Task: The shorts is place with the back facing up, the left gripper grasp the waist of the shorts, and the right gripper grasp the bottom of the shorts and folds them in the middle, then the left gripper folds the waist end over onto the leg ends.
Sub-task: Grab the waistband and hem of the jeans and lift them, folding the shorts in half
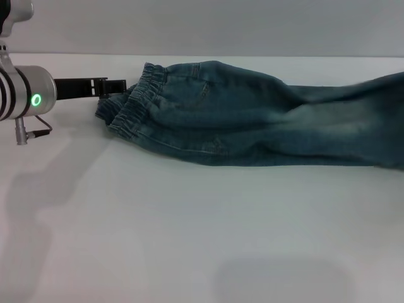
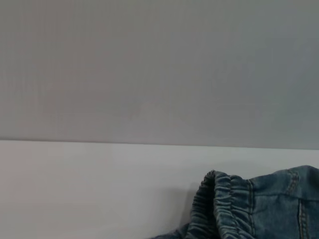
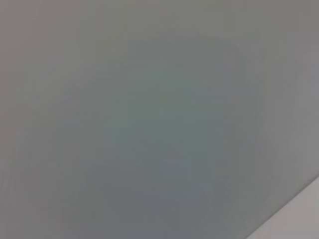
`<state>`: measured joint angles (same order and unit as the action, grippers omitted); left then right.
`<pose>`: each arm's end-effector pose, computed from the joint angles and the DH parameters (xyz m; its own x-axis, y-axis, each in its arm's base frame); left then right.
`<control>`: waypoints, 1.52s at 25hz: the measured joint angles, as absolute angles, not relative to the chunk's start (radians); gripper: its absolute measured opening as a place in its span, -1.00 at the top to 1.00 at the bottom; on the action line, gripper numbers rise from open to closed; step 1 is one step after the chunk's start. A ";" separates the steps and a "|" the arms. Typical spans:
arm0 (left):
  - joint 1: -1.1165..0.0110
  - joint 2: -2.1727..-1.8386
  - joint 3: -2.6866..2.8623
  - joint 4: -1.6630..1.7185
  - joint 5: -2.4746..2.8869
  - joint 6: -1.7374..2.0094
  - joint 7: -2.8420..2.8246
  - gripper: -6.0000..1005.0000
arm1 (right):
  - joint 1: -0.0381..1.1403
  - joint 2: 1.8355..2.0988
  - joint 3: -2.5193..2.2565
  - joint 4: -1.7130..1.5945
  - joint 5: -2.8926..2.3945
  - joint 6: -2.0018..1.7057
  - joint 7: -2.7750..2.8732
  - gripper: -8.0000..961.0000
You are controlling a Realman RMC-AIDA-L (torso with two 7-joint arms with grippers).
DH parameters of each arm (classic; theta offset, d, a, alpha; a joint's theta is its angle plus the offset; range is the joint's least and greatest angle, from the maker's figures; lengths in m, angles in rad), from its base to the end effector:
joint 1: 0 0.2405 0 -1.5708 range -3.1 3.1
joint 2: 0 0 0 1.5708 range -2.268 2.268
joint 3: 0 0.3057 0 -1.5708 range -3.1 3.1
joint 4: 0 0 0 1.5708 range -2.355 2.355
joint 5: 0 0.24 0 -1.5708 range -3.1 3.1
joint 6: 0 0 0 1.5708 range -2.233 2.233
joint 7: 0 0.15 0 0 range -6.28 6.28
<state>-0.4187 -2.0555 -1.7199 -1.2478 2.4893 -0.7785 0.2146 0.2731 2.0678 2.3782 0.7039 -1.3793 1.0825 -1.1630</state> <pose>-0.2671 0.4564 -0.0064 0.5188 0.6666 0.5353 0.8215 -0.2155 -0.5279 0.4106 0.3706 0.0505 -0.0636 -0.3863 -0.9202 -0.9833 -0.1336 0.1240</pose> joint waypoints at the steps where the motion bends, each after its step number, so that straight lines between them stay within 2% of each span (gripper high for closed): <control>1: -0.417 -2.056 -1.719 -1.249 2.489 -0.780 0.215 -0.69 | 0.274 2.068 2.383 0.704 -1.379 1.079 -1.169 0.85; 11: -0.411 -2.055 -1.721 -1.251 2.487 -0.795 0.215 -0.69 | 0.264 2.072 2.441 0.704 -1.376 1.088 -1.227 -0.02; 15: -0.416 -2.054 -1.721 -1.250 2.493 -0.813 0.216 -0.69 | 0.264 2.071 2.409 0.703 -1.380 1.113 -1.295 -0.51; 20: -0.423 -2.053 -1.721 -1.242 2.494 -0.827 0.224 -0.69 | 0.264 2.074 2.309 0.691 -1.382 1.142 -1.486 -0.66; 31: -0.453 -2.052 -1.767 -1.194 2.496 -0.876 0.263 -0.69 | 0.280 2.082 2.218 0.622 -1.368 1.144 -1.777 -0.65; 36: -0.485 -2.053 -1.777 -1.122 2.493 -0.866 0.287 -0.69 | 0.283 2.086 2.165 0.550 -1.279 1.157 -1.941 -0.40; 38: -0.496 -2.054 -1.779 -1.102 2.490 -0.863 0.297 -0.69 | 0.283 2.084 2.133 0.532 -1.234 1.172 -1.977 -0.20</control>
<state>-0.4964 -2.0539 -1.7790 -1.1022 2.4902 -0.8635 0.2972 0.2826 2.0842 2.1334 0.5316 -1.2342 1.1725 -1.9771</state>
